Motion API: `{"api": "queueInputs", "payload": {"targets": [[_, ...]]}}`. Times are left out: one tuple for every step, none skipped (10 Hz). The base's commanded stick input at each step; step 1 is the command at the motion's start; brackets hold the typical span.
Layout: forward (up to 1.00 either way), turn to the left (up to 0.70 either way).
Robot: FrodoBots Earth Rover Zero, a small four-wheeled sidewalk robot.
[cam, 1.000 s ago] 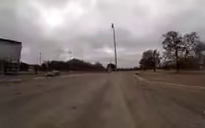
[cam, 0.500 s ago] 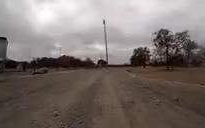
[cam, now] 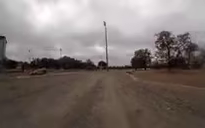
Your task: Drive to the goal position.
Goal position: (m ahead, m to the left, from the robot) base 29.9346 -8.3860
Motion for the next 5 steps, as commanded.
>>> {"api": "queueInputs", "payload": {"targets": [[0.70,-0.01],[0.70,-0.01],[0.70,-0.01],[0.70,-0.01],[0.70,-0.01]]}}
